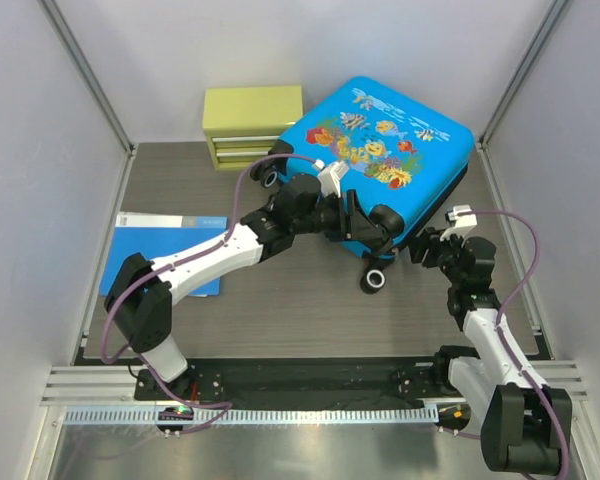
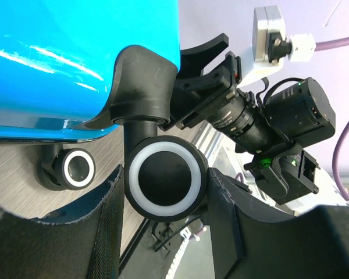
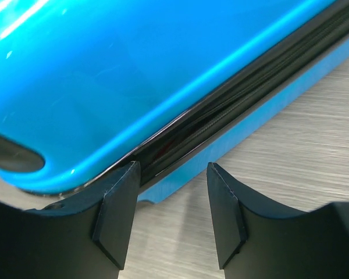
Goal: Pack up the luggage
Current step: Zip the luggage at the center of the board.
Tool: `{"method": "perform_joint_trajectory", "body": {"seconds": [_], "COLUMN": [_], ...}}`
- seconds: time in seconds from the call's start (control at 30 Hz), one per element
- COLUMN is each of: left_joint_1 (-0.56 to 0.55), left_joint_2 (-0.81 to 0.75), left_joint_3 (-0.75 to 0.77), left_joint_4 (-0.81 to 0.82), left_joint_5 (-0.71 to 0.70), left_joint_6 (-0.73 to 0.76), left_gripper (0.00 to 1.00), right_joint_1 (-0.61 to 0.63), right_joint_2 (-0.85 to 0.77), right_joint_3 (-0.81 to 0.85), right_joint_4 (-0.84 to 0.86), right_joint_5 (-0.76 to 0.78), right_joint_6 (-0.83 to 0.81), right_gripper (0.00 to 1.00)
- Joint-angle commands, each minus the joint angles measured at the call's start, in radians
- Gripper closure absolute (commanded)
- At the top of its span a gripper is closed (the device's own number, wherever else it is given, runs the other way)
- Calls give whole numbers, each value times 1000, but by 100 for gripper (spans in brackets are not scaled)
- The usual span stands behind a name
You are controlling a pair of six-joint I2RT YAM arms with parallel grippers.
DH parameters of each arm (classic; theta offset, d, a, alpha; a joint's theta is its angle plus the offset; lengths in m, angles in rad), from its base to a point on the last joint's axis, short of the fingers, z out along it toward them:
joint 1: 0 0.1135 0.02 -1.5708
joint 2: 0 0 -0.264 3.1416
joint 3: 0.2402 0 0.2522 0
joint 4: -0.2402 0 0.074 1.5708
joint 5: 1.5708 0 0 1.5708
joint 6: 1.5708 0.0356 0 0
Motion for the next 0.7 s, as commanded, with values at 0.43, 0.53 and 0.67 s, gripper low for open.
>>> {"method": "perform_joint_trajectory", "body": {"seconds": [0.43,0.53,0.67], "left_joint_1": [150,156,164], "left_joint_2": [-92,-89,-91], "left_joint_3": [52,64,69], "left_joint_4": [25,-1,-26], "left_joint_5": [-80,-74,-70], "left_joint_6": [34,47,56], "left_gripper": [100,100,100], "right_joint_1": [303,311,348], "right_joint_2": [-46,-73,-115], "right_joint_3": [25,40,58], "right_joint_4": [-51,-79,-123], "right_joint_5": [-51,-51,-13], "right_joint_6": [-17,-13,-7], "right_gripper": [44,44,45]}}
